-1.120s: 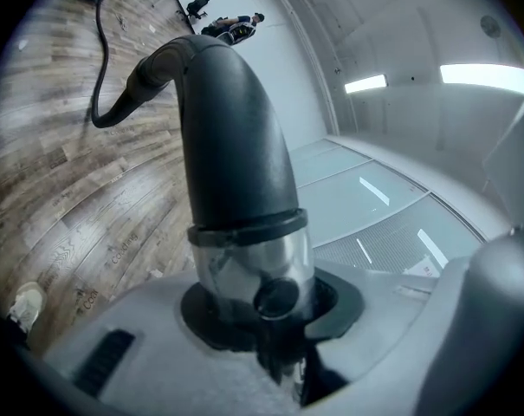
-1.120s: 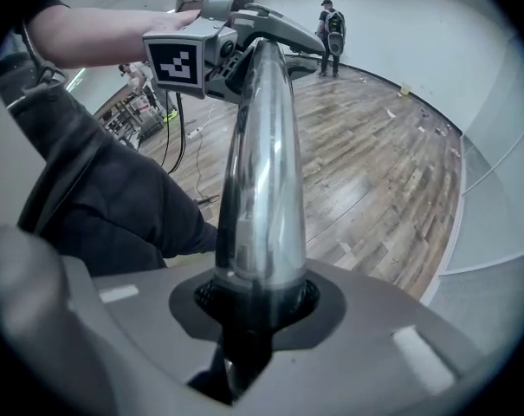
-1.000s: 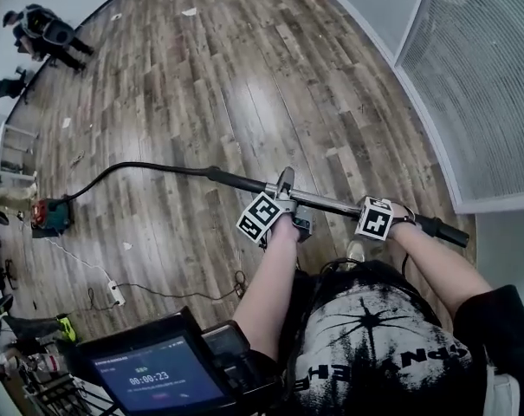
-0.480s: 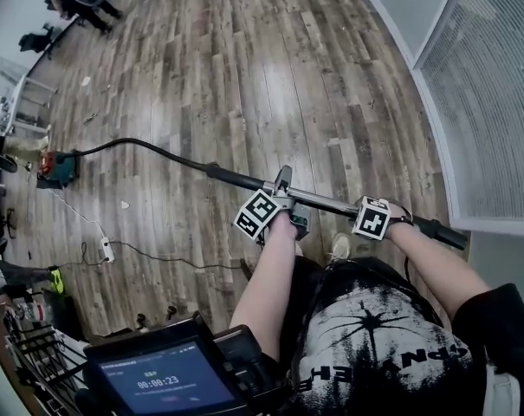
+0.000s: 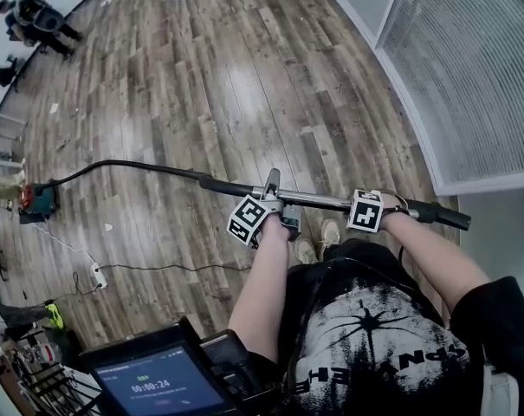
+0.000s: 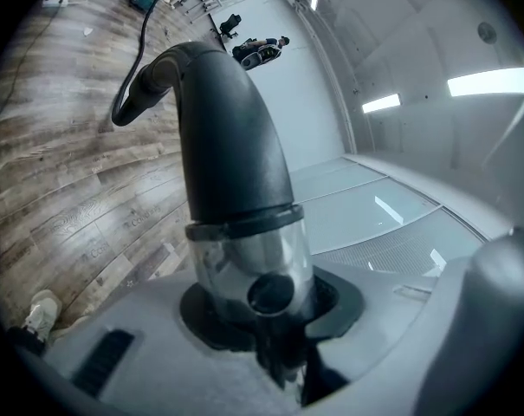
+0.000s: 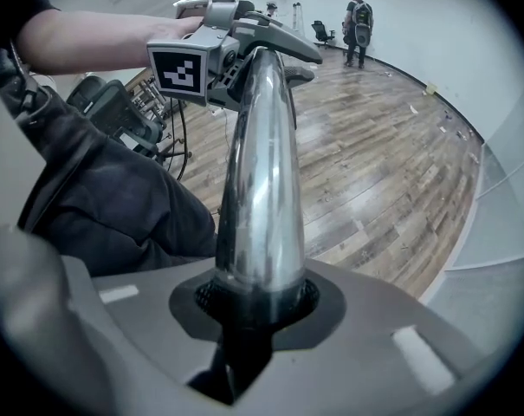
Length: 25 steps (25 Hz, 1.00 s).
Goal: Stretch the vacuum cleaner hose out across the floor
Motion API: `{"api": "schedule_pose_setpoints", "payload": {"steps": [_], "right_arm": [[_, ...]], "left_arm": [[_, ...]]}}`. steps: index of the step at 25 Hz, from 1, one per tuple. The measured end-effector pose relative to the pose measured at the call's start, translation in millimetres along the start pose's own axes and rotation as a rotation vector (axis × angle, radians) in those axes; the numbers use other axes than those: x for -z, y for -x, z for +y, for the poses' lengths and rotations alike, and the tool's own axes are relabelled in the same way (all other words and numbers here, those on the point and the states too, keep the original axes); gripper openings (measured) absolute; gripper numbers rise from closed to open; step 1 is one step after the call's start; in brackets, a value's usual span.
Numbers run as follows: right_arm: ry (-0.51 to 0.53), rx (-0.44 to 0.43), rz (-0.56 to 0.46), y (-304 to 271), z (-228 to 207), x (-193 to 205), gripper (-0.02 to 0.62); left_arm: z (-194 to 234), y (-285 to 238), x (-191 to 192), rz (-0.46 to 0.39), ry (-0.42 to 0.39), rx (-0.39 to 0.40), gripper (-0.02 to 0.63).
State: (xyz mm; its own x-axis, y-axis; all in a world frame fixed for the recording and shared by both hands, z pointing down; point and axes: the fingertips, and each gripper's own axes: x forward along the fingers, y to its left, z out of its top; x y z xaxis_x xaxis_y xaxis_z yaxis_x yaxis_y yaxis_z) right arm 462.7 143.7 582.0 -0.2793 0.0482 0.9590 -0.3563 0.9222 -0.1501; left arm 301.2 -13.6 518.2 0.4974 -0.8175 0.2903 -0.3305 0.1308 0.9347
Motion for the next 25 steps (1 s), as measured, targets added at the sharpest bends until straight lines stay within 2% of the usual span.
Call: {"api": "schedule_pose_setpoints", "payload": {"steps": [7, 10, 14, 21, 25], "right_arm": [[-0.039, 0.033, 0.018, 4, 9, 7, 0.081], [-0.042, 0.031, 0.024, 12, 5, 13, 0.081], [-0.039, 0.018, 0.028, 15, 1, 41, 0.081], [0.024, -0.003, 0.027, -4, -4, 106, 0.081], [-0.01, -0.015, 0.038, -14, -26, 140, 0.081]], "left_arm": [[-3, 0, 10, 0.041, 0.02, 0.04, 0.095], [-12, -6, 19, 0.079, -0.023, 0.074, 0.106], [-19, -12, 56, 0.18, -0.112, 0.096, 0.172], [-2, -13, 126, 0.176, -0.137, 0.064, 0.245], [12, -18, 169, 0.203, -0.128, 0.044, 0.266]]}}
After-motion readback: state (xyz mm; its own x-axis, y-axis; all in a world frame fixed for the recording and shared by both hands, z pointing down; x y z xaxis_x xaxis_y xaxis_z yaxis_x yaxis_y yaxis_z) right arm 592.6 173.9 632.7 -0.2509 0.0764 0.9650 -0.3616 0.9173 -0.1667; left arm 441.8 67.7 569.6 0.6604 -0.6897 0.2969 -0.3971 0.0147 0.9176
